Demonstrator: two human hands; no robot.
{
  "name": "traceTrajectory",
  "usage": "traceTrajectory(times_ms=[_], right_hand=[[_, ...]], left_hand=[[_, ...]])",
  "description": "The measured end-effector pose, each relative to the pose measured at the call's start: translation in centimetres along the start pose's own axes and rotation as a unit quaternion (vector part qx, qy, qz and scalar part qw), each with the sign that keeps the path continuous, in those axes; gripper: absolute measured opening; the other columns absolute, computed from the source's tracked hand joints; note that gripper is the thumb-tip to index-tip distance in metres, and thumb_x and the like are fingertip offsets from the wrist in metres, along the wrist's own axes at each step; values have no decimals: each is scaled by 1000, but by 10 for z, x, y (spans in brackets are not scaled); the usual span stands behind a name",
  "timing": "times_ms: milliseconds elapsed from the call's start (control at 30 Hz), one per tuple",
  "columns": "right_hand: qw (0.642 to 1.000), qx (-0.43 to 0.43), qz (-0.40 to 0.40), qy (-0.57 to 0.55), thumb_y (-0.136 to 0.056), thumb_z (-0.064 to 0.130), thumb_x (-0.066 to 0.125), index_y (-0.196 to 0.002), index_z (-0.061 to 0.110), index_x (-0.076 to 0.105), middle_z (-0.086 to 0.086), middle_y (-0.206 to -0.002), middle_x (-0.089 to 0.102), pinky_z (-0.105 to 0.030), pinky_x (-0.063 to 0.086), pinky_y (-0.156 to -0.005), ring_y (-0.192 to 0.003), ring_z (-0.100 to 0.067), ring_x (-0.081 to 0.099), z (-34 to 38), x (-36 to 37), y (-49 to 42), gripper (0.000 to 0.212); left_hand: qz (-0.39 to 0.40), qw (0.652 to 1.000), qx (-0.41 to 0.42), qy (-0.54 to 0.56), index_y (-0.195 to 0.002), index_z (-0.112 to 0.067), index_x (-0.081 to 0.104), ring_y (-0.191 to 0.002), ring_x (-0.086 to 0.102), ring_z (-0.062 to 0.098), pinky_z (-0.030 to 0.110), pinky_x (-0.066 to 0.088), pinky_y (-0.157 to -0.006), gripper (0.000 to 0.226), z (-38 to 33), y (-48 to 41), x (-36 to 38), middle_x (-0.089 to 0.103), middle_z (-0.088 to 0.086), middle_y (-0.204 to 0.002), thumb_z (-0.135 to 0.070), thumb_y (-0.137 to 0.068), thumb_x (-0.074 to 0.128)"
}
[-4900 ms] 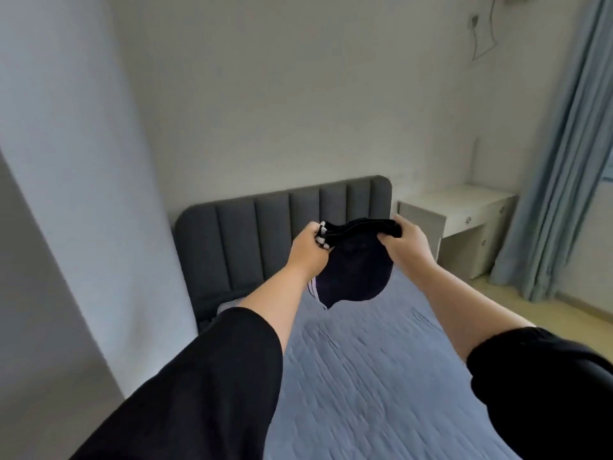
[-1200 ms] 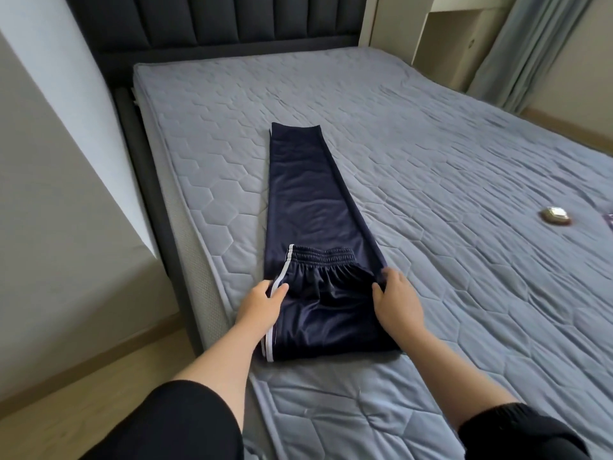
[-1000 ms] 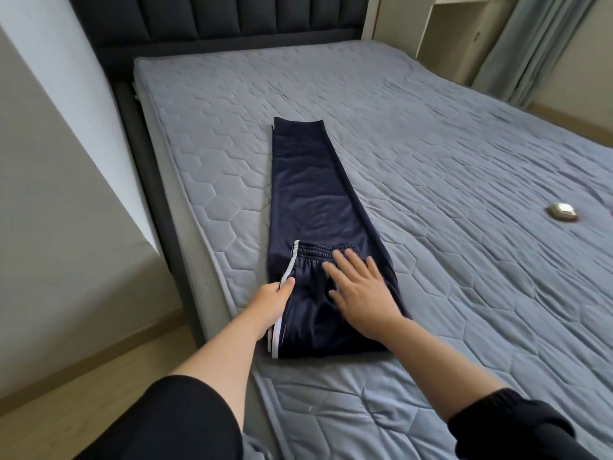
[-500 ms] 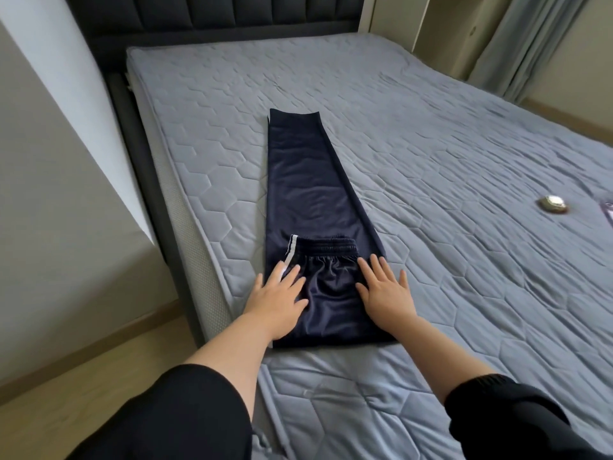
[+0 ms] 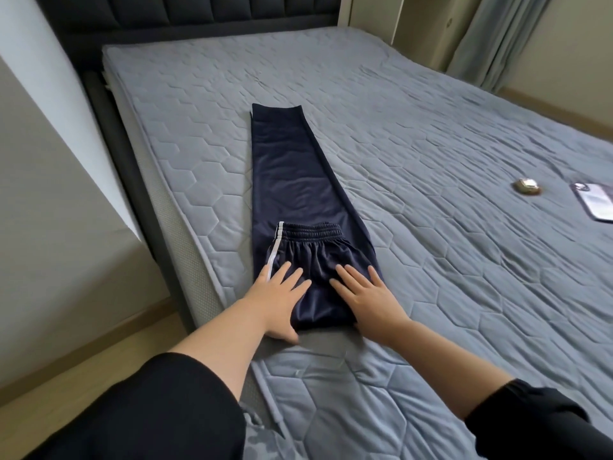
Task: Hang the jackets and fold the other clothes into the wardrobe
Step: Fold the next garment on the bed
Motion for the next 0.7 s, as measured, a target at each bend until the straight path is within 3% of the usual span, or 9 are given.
traceTrajectory(times_ms=[100, 167, 233, 333, 400, 433, 500, 567, 700], right_hand=[[999, -19, 18, 19, -94, 13, 44, -153, 15, 13, -12, -158, 14, -44, 10, -118, -146, -26, 14, 4, -5, -3, 66], [999, -20, 28, 10, -93, 10, 44, -146, 13, 31, -12, -143, 39, -37, 25, -113, -135, -26, 34, 6, -12, -5, 54], [999, -3, 42, -2, -89, 6, 46, -128, 14, 51, -8, -122, 57, -35, 40, -99, -118, -28, 52, 6, -24, -6, 40], [992, 28, 101, -67, -81, 2, 48, -108, 13, 65, -11, -104, 65, -33, 47, -78, -98, -33, 60, 3, -46, -7, 33], [976, 27, 164, -140, -76, -1, 45, -88, 10, 66, -11, -90, 65, -27, 44, -64, -88, -32, 60, 0, -62, -3, 27], [967, 20, 196, -164, -74, -2, 44, -75, 12, 62, -7, -80, 63, -24, 39, -58, -83, -30, 59, -2, -69, 0, 23], [953, 10, 246, -176, -72, -3, 43, -60, 16, 47, 0, -66, 54, -23, 34, -50, -73, -25, 56, -9, -83, 5, 22], [947, 20, 260, -190, -67, -5, 45, -57, 16, 43, 1, -58, 50, -21, 34, -43, -61, -21, 53, -18, -94, 9, 23], [939, 123, 135, -293, -66, -6, 40, -54, 16, 49, 8, -47, 46, -12, 32, -37, -45, -5, 45, -39, -114, 1, 27]], left_hand=[[16, 998, -27, -58, -153, -27, -2, -147, -6, 32, 55, 2, -116, 86, -11, 4, -10, -5, 8, -160, -34, -87, 54], [12, 999, -30, -28, -148, -25, 24, -141, 23, 33, 47, 27, -111, 65, -18, 5, -21, 25, 10, -154, -20, -90, 52], [-16, 999, -28, 32, -131, -24, 50, -120, 51, 29, 38, 44, -93, 48, -19, 7, -30, 54, 6, -130, -11, -85, 52], [38, 975, -34, 218, -101, -23, 67, -91, 59, 26, 28, 48, -72, 39, -11, 17, -41, 64, 2, -94, -4, -73, 48], [106, 912, -45, 395, -64, -18, 58, -66, 47, 21, 24, 34, -53, 17, -3, 24, -38, 50, 0, -63, -3, -64, 52], [142, 867, -52, 475, -58, -17, 52, -62, 43, 19, 23, 29, -50, 12, 0, 31, -38, 46, 0, -59, -5, -57, 55], [191, 773, -59, 603, -70, -13, 57, -66, 48, 22, 24, 34, -53, 24, 4, 43, -39, 54, 8, -70, -10, -46, 58], [186, 693, -60, 694, -102, -10, 63, -83, 60, 25, 28, 46, -70, 54, 12, 45, -38, 65, 14, -99, -9, -48, 59], [65, 505, -67, 858, -110, -15, 65, -87, 70, 16, 25, 55, -74, 43, 28, 44, -41, 73, 5, -101, -23, -68, 67]])
Point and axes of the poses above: each hand's wrist, its own y-axis away from the middle knuckle, its own x-axis out of the palm, z = x × y, the point moved 1 cm from there along -y, towards the middle knuckle
